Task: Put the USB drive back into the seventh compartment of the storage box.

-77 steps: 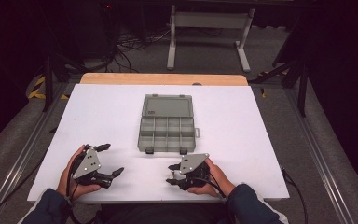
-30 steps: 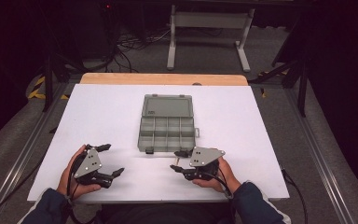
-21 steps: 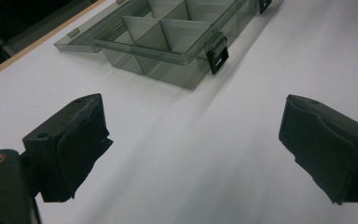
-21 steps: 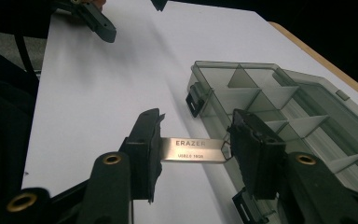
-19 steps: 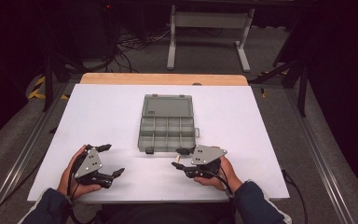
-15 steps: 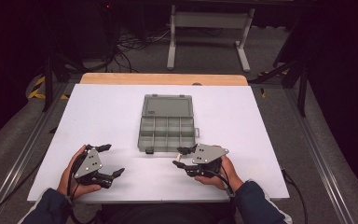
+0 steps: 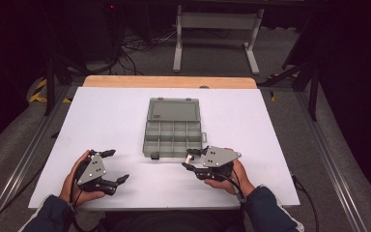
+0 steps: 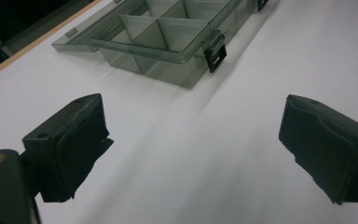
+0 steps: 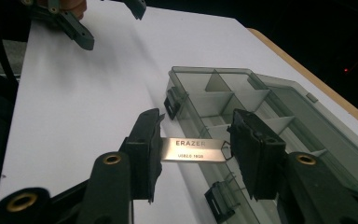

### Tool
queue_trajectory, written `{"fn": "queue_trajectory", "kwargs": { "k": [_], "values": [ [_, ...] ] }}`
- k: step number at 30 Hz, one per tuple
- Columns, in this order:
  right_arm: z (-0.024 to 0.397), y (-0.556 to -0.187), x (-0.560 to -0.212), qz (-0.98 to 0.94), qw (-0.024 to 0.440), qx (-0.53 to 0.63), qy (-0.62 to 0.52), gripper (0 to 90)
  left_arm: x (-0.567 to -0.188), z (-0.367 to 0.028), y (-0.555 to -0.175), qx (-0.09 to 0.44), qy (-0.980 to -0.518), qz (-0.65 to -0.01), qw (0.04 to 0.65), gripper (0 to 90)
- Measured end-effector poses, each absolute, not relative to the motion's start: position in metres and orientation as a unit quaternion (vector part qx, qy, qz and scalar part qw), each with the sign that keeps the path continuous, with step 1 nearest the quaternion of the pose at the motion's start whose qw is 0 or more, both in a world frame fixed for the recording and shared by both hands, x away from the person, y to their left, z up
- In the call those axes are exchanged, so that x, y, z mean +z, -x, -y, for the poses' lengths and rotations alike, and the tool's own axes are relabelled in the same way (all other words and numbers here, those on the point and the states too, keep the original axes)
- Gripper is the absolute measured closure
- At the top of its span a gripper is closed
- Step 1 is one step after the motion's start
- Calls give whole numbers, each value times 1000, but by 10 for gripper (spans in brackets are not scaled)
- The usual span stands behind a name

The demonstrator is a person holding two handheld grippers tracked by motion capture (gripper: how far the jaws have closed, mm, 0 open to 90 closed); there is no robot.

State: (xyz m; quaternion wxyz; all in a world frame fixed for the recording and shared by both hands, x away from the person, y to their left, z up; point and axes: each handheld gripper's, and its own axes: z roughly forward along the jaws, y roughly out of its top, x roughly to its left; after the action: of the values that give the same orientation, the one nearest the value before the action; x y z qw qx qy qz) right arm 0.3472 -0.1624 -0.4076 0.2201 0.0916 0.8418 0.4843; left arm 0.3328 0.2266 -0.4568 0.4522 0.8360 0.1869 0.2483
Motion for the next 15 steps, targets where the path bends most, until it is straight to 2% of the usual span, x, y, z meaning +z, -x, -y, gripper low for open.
{"fn": "queue_trajectory", "kwargs": {
  "k": [15],
  "values": [
    [169,-351,-403,-834,232,491,-102,542,-457,-227,-333,247,-837,-184,452,86]
  ]
}}
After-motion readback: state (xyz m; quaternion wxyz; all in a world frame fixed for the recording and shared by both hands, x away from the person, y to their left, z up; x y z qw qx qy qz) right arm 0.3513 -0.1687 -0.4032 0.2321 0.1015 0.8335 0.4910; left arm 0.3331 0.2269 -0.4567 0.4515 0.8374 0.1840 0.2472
